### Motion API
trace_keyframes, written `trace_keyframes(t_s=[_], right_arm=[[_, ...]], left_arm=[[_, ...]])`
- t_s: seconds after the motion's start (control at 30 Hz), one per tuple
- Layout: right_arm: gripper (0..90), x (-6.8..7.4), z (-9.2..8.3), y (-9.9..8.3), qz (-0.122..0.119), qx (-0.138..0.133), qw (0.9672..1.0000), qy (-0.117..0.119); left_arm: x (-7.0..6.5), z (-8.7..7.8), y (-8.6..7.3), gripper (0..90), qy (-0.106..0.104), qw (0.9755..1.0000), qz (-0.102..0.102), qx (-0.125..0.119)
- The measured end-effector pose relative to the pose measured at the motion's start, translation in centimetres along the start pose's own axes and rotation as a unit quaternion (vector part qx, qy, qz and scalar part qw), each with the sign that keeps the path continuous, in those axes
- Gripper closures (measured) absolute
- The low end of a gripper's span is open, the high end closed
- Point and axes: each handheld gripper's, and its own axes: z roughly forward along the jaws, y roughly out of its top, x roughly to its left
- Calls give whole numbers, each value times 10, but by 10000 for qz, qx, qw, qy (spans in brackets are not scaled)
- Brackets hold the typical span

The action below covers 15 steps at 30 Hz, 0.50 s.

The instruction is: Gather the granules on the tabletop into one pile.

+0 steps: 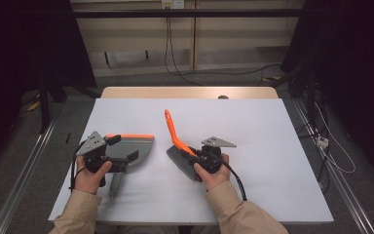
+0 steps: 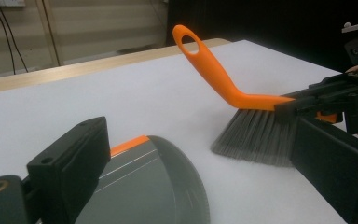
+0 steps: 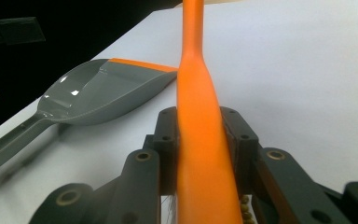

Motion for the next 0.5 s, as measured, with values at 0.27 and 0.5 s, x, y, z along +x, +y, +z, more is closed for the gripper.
trace_keyframes(t_s=[0.27,0.5], right_arm=[[707,-4,-5,-1,190,-37,9998,101],[707,-4,-8,6,448,-267,9978,406]], left_arm=[[0,0,0,51,-4,10000,5,6],[-1,1,0,51,-9,10000,9,15]])
